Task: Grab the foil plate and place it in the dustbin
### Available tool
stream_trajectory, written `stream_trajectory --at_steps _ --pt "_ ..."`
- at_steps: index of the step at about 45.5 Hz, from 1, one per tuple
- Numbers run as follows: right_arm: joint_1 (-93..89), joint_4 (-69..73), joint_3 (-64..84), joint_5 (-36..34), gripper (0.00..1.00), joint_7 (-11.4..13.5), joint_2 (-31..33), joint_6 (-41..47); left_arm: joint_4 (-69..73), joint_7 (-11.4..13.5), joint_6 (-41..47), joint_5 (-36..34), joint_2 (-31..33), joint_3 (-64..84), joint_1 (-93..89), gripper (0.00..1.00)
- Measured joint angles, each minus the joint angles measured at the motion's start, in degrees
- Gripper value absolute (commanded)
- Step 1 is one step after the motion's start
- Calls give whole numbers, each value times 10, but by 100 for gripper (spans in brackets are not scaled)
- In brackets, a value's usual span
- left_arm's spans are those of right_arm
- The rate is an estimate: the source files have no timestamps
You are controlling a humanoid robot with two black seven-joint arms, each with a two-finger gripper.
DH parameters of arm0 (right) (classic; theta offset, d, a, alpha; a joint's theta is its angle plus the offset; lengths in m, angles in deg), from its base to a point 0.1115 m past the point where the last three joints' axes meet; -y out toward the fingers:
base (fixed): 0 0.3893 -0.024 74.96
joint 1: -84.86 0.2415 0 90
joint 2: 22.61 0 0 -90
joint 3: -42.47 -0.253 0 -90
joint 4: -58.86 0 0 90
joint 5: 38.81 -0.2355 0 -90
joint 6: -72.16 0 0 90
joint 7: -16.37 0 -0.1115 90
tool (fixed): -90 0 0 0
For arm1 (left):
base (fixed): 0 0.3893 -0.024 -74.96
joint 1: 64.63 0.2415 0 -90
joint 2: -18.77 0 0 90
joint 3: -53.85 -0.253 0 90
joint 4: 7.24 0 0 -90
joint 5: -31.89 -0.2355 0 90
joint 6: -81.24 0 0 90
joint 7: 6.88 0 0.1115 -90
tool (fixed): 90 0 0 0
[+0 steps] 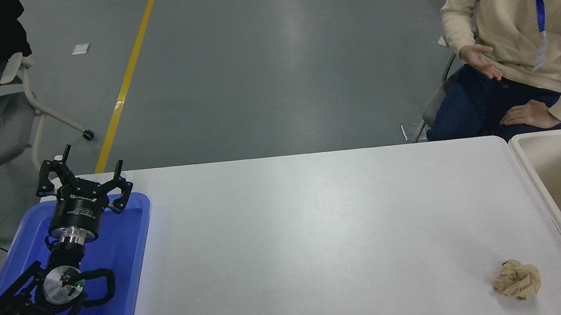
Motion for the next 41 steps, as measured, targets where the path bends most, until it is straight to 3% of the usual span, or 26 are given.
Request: stream_trajectory --at_steps 7,10,20,28,41 --pt "-2 1 -1 1 86 -1 -2 -4 0 0 0 0 0 0 0 100" --pt "-2 3 -3 0 92 -1 -2 -4 0 0 0 0 0 0 0 100" --pt "25 62 0 3 93 -2 24 -2 0 0 0 0 0 0 0 100" --pt "58 179 15 5 100 -2 84 0 0 0 -1 0 0 1 0 100" --pt "227 449 164 5 100 1 184 8 0 0 -1 0 0 1 0 100"
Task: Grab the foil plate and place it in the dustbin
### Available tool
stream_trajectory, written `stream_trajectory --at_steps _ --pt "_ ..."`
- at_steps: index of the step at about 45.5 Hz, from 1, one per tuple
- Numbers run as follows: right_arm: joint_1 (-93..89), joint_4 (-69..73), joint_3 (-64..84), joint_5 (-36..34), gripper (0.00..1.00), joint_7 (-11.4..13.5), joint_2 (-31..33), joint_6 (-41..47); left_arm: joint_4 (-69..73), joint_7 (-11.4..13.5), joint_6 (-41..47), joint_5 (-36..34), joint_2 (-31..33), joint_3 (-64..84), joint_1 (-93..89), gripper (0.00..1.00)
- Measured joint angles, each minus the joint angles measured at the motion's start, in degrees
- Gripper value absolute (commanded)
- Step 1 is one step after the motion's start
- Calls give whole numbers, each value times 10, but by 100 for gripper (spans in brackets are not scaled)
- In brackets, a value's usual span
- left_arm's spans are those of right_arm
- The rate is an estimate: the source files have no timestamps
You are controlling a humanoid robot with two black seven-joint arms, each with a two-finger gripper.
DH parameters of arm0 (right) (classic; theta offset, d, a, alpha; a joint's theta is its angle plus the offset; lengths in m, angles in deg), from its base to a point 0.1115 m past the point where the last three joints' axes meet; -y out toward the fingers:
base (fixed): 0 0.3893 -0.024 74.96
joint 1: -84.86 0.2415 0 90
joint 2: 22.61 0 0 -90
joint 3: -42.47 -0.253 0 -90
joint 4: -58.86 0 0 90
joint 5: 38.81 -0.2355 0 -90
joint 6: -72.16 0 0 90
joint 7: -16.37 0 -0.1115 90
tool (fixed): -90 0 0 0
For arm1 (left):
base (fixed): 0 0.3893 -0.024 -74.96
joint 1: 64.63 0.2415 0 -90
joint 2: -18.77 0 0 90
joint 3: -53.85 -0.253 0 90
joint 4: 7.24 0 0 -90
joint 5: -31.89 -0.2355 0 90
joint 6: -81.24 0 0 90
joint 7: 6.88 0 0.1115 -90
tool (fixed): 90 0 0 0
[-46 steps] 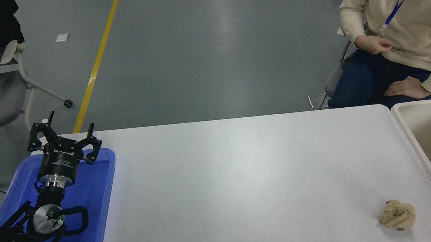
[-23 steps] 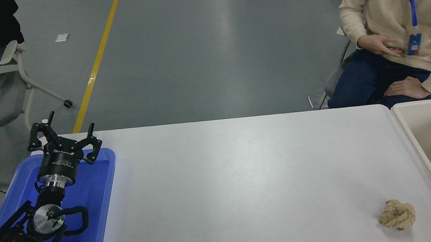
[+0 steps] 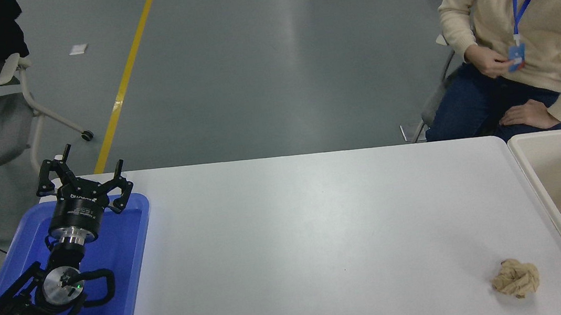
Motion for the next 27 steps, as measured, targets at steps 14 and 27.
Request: stream_trajectory --at_steps 14,27 --pt "326 221 258 -4 100 1 19 179 0 0 0 0 0 0 0 100" --pt "537 271 347 -6 100 1 -64 413 0 0 0 0 0 0 0 100"
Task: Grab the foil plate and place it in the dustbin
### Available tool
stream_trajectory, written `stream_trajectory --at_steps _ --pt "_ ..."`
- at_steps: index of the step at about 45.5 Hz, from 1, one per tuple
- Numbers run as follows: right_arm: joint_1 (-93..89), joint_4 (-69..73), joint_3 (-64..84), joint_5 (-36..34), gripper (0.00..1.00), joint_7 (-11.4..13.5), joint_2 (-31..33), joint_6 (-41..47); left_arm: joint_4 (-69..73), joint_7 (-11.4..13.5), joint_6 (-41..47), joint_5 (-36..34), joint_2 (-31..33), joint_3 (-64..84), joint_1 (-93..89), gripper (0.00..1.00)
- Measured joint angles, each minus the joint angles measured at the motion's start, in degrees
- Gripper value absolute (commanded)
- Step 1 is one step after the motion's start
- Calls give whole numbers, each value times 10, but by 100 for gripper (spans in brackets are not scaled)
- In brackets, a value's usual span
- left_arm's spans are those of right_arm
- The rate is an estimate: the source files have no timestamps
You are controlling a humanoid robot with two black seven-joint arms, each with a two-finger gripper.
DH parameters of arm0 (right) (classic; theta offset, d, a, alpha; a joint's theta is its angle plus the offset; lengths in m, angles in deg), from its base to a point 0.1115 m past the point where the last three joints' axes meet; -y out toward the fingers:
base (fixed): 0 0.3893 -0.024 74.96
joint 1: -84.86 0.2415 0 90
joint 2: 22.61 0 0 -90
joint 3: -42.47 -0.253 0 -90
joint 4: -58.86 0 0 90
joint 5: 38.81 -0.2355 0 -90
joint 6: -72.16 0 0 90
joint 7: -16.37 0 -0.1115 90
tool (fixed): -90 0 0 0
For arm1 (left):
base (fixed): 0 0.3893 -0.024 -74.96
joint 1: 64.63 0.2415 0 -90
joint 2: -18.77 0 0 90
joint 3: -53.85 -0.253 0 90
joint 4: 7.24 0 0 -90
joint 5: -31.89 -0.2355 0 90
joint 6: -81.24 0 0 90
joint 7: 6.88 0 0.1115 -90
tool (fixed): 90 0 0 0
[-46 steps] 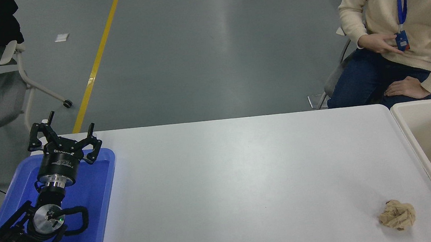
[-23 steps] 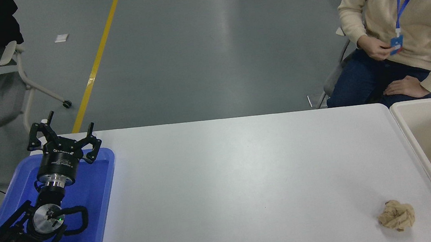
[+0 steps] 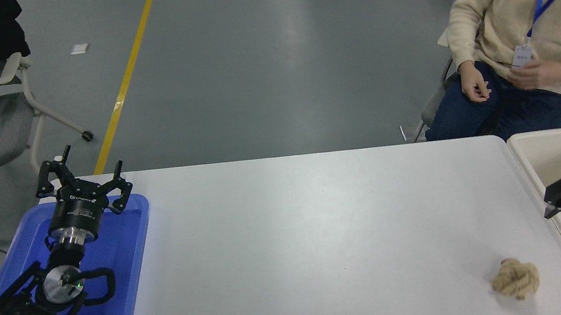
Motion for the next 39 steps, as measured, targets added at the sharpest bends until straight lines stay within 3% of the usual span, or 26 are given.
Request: stream_trajectory --at_steps 10,24,39 --pt "102 14 16 -5 100 -3 -96 55 0 0 1 0 0 -1 0 100" --pt "198 24 0 -32 100 -5 -182 78 0 0 1 0 0 -1 0 100" --pt "244 28 -4 -41 100 -6 -237 83 0 0 1 0 0 -1 0 100"
